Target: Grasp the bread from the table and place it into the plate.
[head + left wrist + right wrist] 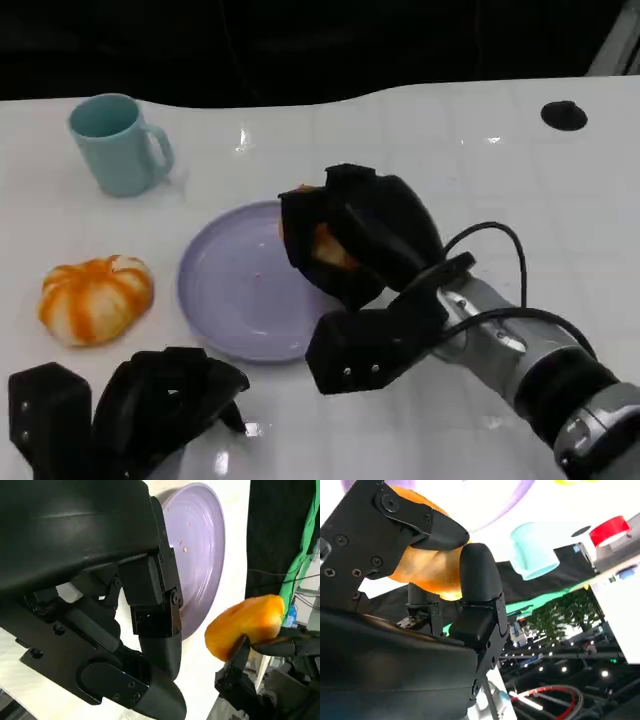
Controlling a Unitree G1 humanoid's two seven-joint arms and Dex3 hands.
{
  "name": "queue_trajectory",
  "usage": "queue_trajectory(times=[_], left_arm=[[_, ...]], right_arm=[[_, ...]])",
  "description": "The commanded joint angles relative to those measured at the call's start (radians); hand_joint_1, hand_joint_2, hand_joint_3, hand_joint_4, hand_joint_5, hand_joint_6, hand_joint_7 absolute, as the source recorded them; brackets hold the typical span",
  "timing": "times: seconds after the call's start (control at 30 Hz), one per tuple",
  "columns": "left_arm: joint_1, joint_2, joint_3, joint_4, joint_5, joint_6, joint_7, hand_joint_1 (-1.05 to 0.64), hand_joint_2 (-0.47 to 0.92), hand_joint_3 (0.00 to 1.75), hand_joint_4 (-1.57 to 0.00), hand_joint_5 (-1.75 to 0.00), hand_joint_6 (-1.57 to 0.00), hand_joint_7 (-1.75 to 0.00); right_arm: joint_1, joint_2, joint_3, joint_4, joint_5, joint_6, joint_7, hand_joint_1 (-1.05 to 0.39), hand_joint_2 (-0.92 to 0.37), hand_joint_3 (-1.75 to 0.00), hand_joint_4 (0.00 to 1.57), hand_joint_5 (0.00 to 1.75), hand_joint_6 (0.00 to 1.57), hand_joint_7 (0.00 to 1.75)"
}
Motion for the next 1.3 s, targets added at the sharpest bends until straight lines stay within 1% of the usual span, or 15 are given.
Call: queue_trajectory(times=[0.03,0.1,0.17,0.2,0.27,0.3,0.33,0.37,0.4,0.47,0.5,0.63,0.73,1.13,1.3], left_arm=[[0.019,0.012,-0.002,0.010,0.009,0.006,0.000,-1.05,0.64,0.19,-0.91,-1.49,-1.57,-0.30],[0.020,0.012,-0.005,0.006,0.014,0.007,0.005,-1.05,0.64,0.20,-0.90,-1.49,-1.57,-0.30],[0.020,0.012,-0.005,0.006,0.014,0.007,0.004,-1.05,0.64,0.20,-0.90,-1.49,-1.57,-0.30],[0.020,0.011,-0.005,0.007,0.014,0.006,0.004,-1.05,0.64,0.20,-0.90,-1.49,-1.57,-0.30],[0.019,0.011,-0.005,0.008,0.014,0.005,0.004,-1.05,0.64,0.20,-0.90,-1.49,-1.57,-0.30],[0.019,0.011,-0.006,0.009,0.015,0.003,0.004,-1.05,0.64,0.20,-0.90,-1.49,-1.57,-0.30],[0.019,0.011,-0.006,0.010,0.016,0.001,0.003,-1.05,0.64,0.20,-0.90,-1.49,-1.57,-0.30],[0.018,0.011,-0.006,0.010,0.016,0.001,0.004,-1.05,0.64,0.20,-0.90,-1.49,-1.57,-0.30],[0.018,0.011,-0.006,0.011,0.016,0.001,0.004,-1.05,0.64,0.20,-0.90,-1.49,-1.57,-0.30],[0.018,0.010,-0.006,0.005,0.016,0.010,0.011,-1.05,0.63,0.20,-0.90,-1.49,-1.57,-0.30],[0.018,0.010,-0.006,0.005,0.016,0.012,0.012,-1.05,0.63,0.20,-0.90,-1.49,-1.57,-0.30],[0.017,0.010,-0.006,0.008,0.016,0.006,0.006,-1.05,0.63,0.21,-0.90,-1.49,-1.57,-0.30],[0.016,0.010,-0.007,0.008,0.021,0.003,0.010,-1.05,0.63,0.21,-0.90,-1.49,-1.57,-0.31],[0.017,0.005,-0.003,0.006,0.012,0.011,0.010,-1.05,0.62,0.22,-0.88,-1.50,-1.57,-0.30],[0.018,0.002,-0.004,0.001,0.012,0.014,0.012,-1.05,0.61,0.22,-0.89,-1.50,-1.57,-0.29]], right_arm=[[-0.034,0.015,0.014,0.051,-0.004,-0.014,-0.042,-0.15,-0.35,-1.26,0.94,1.75,0.82,1.52],[-0.039,0.019,0.017,0.070,0.001,-0.024,-0.040,-0.14,-0.38,-1.20,0.91,1.72,0.90,1.21],[-0.045,0.019,0.018,0.084,0.010,-0.039,-0.014,-0.14,-0.44,-1.03,0.87,1.55,0.92,0.93],[-0.047,0.018,0.017,0.088,0.016,-0.045,0.004,-0.16,-0.51,-0.87,0.80,1.39,0.87,0.73],[-0.052,0.014,0.021,0.093,0.020,-0.049,0.050,-0.19,-0.58,-0.69,0.72,1.20,0.84,0.47],[-0.057,0.011,0.029,0.093,0.012,-0.041,0.073,-0.25,-0.61,-0.62,0.58,1.03,0.75,0.33],[-0.059,0.008,0.035,0.092,0.006,-0.035,0.090,-0.34,-0.72,-0.42,0.46,0.76,0.66,0.18],[-0.061,0.004,0.041,0.089,0.001,-0.033,0.111,-0.37,-0.79,-0.29,0.43,0.64,0.64,0.11],[-0.062,0.002,0.046,0.086,-0.002,-0.034,0.126,-0.45,-0.85,-0.21,0.32,0.53,0.53,0.06],[-0.060,-0.002,0.051,0.083,-0.001,-0.039,0.164,-0.63,-0.91,-0.18,0.09,0.38,0.34,0.01],[-0.059,-0.004,0.054,0.083,-0.002,-0.041,0.170,-0.68,-0.91,-0.19,0.05,0.33,0.29,0.01],[-0.052,-0.008,0.055,0.073,0.011,-0.045,0.209,-0.86,-0.92,-0.31,0.00,0.10,0.14,0.01],[-0.046,-0.009,0.048,0.062,0.022,-0.040,0.235,-0.92,-0.92,-0.35,0.00,0.02,0.09,0.00],[-0.021,-0.026,0.026,-0.009,0.061,-0.017,0.337,-0.93,-0.92,-0.32,0.02,0.01,0.08,0.01],[0.024,-0.083,0.026,-0.114,0.044,-0.020,0.335,-0.87,-0.92,-0.29,0.09,0.05,0.11,0.02]])
